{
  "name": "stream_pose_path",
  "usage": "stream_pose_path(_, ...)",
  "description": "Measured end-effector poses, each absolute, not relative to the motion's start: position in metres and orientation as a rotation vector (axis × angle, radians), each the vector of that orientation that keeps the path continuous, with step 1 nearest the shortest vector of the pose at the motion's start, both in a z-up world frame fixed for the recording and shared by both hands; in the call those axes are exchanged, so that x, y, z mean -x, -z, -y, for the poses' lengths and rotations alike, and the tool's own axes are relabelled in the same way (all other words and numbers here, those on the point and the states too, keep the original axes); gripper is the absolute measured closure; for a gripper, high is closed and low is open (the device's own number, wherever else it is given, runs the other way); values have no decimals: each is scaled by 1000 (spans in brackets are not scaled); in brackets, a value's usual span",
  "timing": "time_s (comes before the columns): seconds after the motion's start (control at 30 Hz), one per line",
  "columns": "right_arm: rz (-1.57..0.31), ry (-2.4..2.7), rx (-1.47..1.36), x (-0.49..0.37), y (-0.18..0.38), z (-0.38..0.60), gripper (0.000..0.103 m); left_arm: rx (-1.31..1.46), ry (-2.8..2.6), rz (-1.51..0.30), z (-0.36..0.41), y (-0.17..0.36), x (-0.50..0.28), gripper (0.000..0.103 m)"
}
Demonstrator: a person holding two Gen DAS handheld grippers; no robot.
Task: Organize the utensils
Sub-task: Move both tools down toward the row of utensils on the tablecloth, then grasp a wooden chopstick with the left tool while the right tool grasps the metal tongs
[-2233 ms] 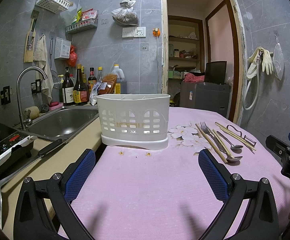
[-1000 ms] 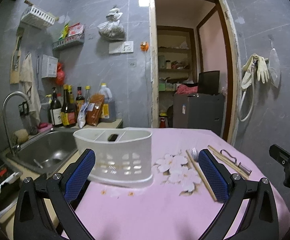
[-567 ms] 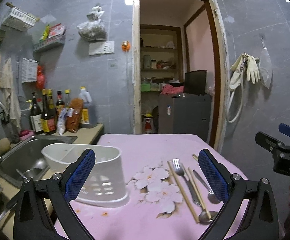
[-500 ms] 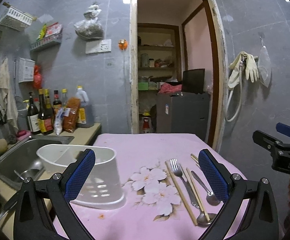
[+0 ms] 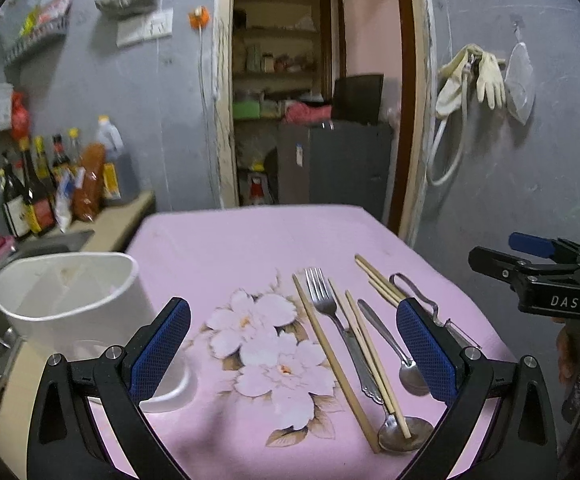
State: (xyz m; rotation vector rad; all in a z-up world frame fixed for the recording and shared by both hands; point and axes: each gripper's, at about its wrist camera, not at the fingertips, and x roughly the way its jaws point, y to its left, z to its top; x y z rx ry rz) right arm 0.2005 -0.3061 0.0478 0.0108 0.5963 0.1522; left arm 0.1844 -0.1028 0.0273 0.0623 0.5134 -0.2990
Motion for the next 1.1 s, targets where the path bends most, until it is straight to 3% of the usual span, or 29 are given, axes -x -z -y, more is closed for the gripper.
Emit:
stream_pose_path(0.13,-668,-202,-28,-220,-38,308,23,-44,317,-583,106,-18,-207,6)
stream_pose_path(0.23,-722,-231,-28,-233,-31,307,34,-32,338,-648,107,-8,-224,19)
stream_pose_path(0.3,-756,-246,-30,-240,-25,306,45,-36,349,-698,107,0,-234,35)
stream_pose_path(0.33,-779,-256,-36,-243,-21,306,49,-36,355,-722,107,4,-238,38)
stream_pose_path(0.4,-816,-264,-46,-249,-15,308,54,-30,371,-775,109,12,-247,51)
stream_pose_path(0.57,-877,-274,-22,-258,-5,303,66,-19,401,-876,109,25,-268,68)
stream_pose_path(0.83,-938,-283,-29,-275,5,298,75,-1,427,-981,106,35,-290,73)
stream_pose_path(1.1,-984,-263,-8,-295,13,291,76,-6,418,-1035,104,36,-307,78)
